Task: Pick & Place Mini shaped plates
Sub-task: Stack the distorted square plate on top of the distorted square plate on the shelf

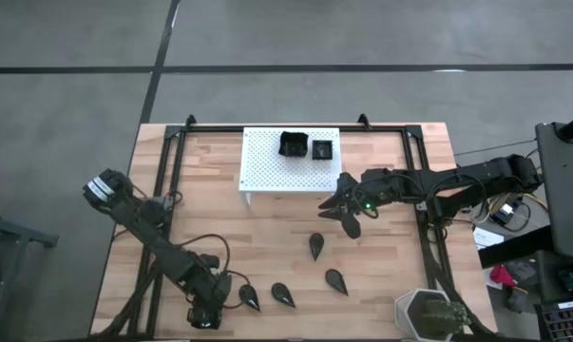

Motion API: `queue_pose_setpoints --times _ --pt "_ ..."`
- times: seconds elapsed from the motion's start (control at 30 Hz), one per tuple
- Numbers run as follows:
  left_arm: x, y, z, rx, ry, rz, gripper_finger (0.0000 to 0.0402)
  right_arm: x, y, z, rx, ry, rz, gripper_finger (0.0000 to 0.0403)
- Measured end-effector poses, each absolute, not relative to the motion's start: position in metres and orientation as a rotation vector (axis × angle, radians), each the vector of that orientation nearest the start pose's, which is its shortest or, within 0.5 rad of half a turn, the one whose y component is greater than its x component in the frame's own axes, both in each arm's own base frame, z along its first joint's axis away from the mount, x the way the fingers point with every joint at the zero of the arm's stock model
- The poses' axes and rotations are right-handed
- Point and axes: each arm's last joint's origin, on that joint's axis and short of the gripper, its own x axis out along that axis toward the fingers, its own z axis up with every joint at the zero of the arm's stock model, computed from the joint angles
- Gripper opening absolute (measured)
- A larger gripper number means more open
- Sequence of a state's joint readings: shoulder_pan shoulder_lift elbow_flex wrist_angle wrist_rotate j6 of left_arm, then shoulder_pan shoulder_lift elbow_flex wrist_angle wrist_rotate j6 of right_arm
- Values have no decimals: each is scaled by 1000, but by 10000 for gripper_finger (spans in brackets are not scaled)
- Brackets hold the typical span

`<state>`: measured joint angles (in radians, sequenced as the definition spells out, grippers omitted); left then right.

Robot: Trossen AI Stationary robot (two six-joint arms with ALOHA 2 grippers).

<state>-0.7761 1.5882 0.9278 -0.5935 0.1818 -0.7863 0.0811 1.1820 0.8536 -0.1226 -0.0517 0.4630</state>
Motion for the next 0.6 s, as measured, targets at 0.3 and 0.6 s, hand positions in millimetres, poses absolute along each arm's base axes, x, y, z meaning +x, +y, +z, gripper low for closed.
queue_pose_setpoints --times 0.3,0.6 --pt "200 -203 173 -248 1456 -286 62 257 22 284 445 471 24 117" --pt "204 -198 173 -238 1441 -278 2 257 22 284 445 471 24 105"
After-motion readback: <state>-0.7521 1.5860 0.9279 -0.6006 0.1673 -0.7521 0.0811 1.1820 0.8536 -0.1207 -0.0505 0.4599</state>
